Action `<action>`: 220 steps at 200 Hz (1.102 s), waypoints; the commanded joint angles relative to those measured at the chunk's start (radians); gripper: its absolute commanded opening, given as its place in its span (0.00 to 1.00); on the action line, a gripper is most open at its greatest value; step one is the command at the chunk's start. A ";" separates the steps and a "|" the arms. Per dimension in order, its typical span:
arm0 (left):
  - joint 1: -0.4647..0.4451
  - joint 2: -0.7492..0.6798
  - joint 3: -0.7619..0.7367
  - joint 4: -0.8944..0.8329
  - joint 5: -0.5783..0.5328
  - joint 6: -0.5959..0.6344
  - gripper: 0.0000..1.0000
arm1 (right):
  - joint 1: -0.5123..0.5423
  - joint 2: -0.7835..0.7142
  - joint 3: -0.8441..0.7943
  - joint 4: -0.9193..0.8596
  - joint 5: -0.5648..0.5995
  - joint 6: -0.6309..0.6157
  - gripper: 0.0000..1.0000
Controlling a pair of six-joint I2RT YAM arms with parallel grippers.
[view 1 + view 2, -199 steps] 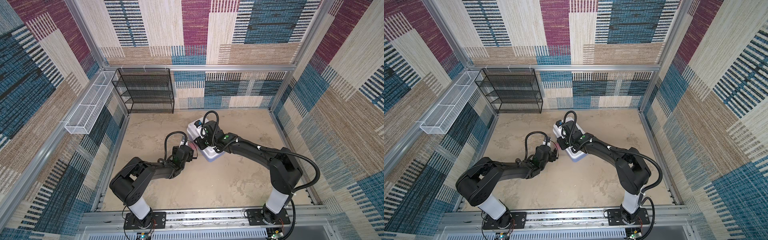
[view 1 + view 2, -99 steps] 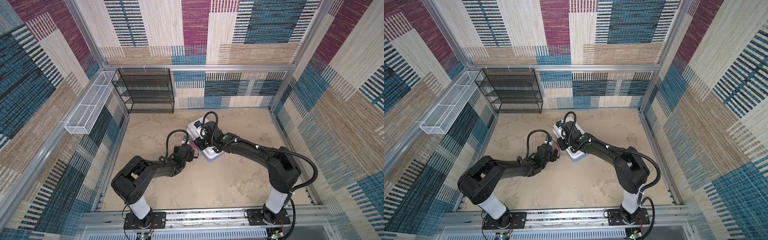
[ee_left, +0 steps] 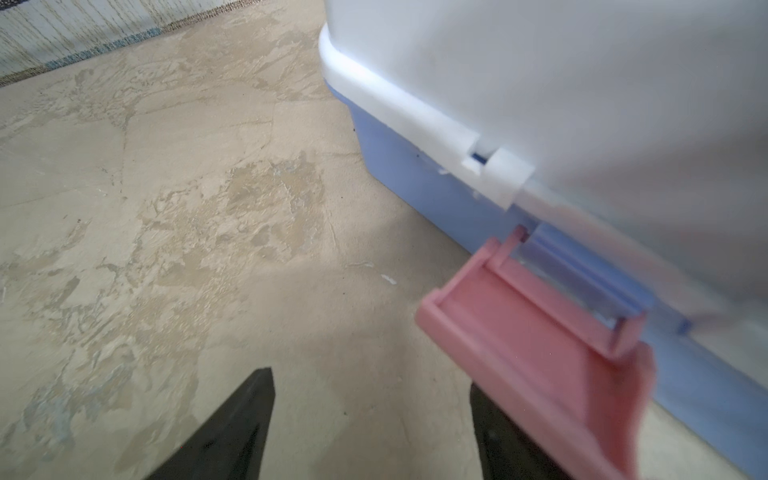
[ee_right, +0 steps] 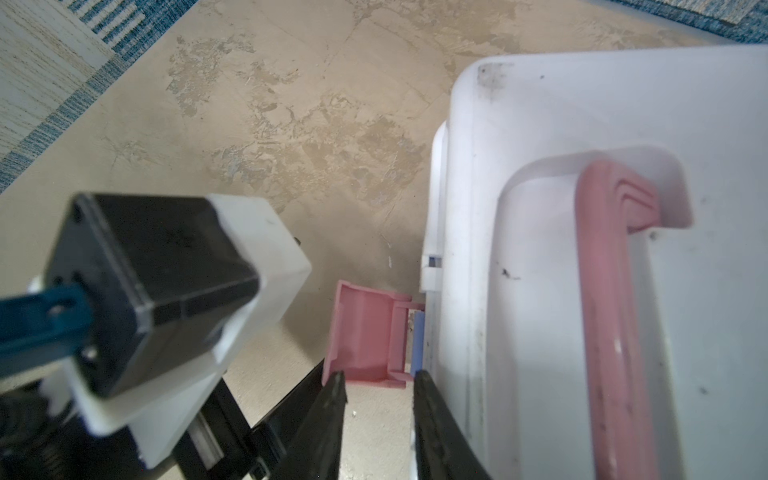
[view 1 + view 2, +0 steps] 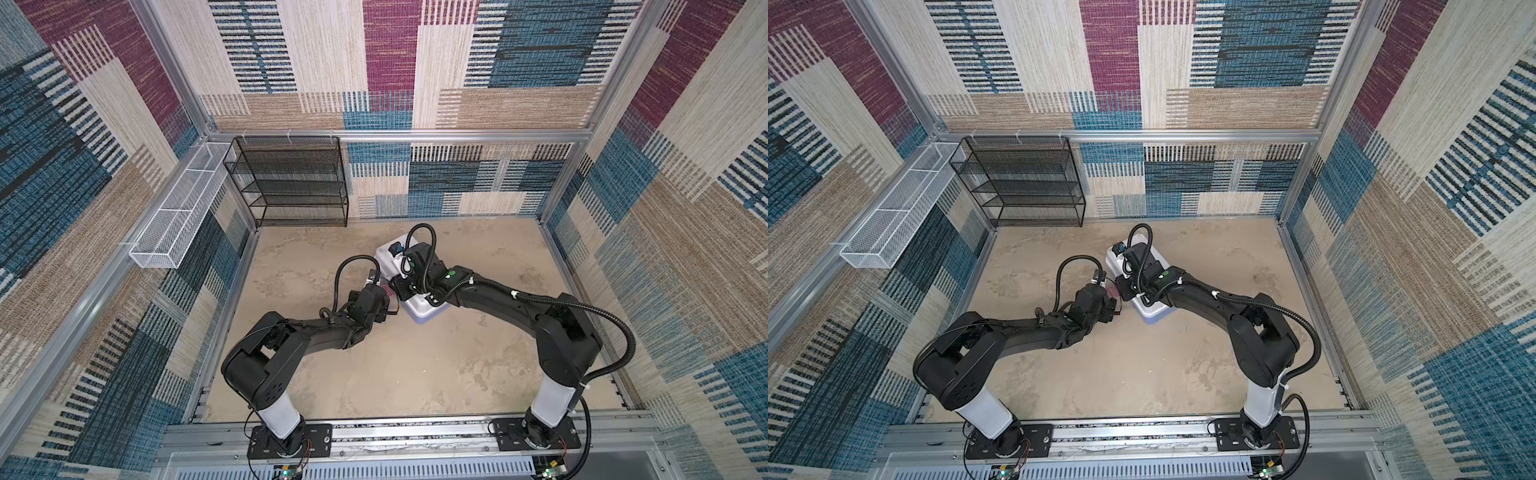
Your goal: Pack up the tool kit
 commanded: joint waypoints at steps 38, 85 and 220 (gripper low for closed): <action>0.011 -0.039 -0.031 0.001 0.012 -0.028 0.78 | 0.002 -0.001 -0.001 0.023 -0.010 0.017 0.31; 0.015 -0.016 -0.021 0.012 0.042 -0.047 0.78 | 0.002 0.006 0.006 0.021 -0.004 0.019 0.31; 0.015 0.031 0.044 -0.002 0.089 -0.055 0.77 | 0.002 -0.004 0.002 0.016 0.010 0.021 0.31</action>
